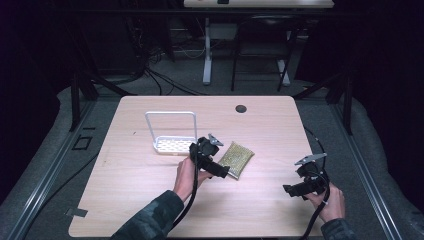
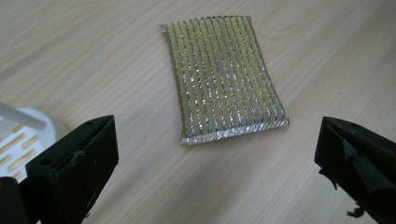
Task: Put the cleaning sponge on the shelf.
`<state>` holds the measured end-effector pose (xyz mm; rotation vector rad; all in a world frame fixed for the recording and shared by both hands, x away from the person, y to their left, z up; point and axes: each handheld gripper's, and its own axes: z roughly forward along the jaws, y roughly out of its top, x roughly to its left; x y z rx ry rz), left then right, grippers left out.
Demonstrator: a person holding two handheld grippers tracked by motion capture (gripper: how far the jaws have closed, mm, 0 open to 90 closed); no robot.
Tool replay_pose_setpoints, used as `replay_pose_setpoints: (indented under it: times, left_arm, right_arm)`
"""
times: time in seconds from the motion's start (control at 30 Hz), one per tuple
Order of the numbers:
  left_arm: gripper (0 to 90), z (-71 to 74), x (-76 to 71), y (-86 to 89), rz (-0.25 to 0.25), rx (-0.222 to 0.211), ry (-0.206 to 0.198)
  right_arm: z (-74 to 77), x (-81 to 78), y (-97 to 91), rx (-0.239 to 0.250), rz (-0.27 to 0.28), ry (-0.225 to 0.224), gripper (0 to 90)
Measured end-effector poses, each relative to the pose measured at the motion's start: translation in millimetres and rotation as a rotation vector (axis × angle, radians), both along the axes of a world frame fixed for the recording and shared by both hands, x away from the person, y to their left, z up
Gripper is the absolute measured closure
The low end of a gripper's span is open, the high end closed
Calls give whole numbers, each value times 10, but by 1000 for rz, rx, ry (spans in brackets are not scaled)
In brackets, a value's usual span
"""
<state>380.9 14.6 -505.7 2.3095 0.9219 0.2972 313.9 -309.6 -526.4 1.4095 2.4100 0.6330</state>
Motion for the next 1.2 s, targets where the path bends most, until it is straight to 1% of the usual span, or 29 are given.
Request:
replay_pose_setpoints:
  times: [0.03, 0.1, 0.13, 0.17, 0.27, 0.4, 0.57, 0.6, 0.67, 0.7, 0.73, 0.83, 0.97, 1.03, 1.2]
  left_arm:
    - [0, 0, 0, 0, 0, 0, 0]
    - [0, -38, 51, -113, -5, 4, 10]
    - [0, -38, 51, -113, -5, 4, 10]
    - [0, -44, 59, -128, -6, 6, 14]
    - [0, -88, 109, -213, -7, 18, 32]
    - [0, -140, 176, -300, 5, 29, 51]
    - [0, -199, 236, -373, 9, 42, 71]
    - [0, -210, 248, -386, 9, 49, 75]
    - [0, -236, 274, -411, 11, 50, 86]
    - [0, -247, 291, -429, 13, 58, 94]
    - [0, -256, 301, -439, 13, 56, 97]
    - [0, -284, 335, -491, 13, 67, 109]
    - [0, -330, 375, -548, 13, 82, 116]
    - [0, -355, 390, -564, 16, 77, 126]
    - [0, -410, 414, -622, 11, 87, 129]
  right_arm:
    - [0, 0, 0, 0, 0, 0, 62]
    - [-1, -2, -13, 1, -4, -5, 65]
    - [-1, -2, -13, 1, -4, -5, 65]
    - [5, -2, -19, 3, -4, 4, 66]
    - [3, -2, -18, 5, -3, 0, 66]
    - [8, -4, -15, -3, -2, 2, 66]
    - [5, -3, -15, -1, -2, -1, 67]
    - [0, -2, -14, 2, -2, -6, 68]
    - [0, -1, -15, 3, -2, -5, 68]
    - [-3, 1, -16, 3, -1, -7, 68]
    - [2, 0, -18, 3, -1, 0, 69]
    - [0, -1, -20, 7, -1, -2, 70]
    - [-2, 0, -24, 6, 0, -2, 70]
    - [-4, 0, -24, 7, 1, -2, 70]
    - [-3, 0, -21, 5, 3, 3, 73]
